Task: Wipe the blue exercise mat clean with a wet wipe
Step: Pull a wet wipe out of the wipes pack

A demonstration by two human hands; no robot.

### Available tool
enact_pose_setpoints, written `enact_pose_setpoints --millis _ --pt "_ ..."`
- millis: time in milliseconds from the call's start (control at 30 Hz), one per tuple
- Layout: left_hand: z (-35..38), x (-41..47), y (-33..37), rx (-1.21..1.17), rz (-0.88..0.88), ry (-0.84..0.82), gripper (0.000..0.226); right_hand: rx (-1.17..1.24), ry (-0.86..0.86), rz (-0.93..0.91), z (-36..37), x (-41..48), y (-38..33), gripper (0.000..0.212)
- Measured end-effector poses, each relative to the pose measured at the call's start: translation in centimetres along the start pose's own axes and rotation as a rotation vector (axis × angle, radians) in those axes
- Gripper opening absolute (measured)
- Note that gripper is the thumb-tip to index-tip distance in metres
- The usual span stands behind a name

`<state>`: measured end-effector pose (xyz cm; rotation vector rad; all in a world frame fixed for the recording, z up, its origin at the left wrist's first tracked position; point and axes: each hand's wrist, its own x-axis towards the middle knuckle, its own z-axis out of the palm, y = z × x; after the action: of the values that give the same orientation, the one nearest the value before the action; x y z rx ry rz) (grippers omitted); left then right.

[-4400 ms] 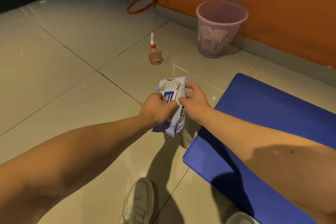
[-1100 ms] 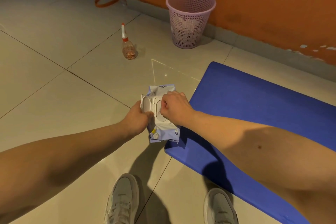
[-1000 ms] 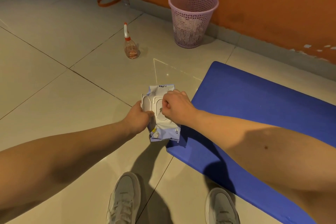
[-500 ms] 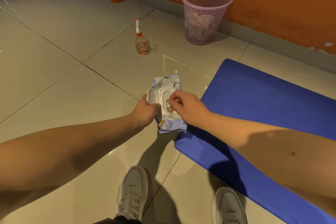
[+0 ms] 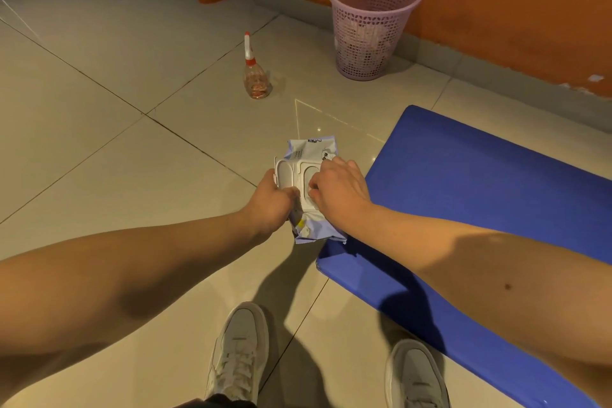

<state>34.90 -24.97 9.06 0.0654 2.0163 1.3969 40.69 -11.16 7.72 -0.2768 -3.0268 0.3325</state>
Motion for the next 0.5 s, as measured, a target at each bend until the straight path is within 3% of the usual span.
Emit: enact_pose_setpoints --millis 200,500 --pt "0.11 -0.31 0.14 -0.051 -0.001 0.003 0.047 -0.037 -0.030 0.028 0.14 0.37 -0.59 0.024" --pt "0.25 -0.29 0.46 -0.048 -0.012 0.038 0.043 0.103 -0.045 0.044 -0.12 0.19 0.27 0.022"
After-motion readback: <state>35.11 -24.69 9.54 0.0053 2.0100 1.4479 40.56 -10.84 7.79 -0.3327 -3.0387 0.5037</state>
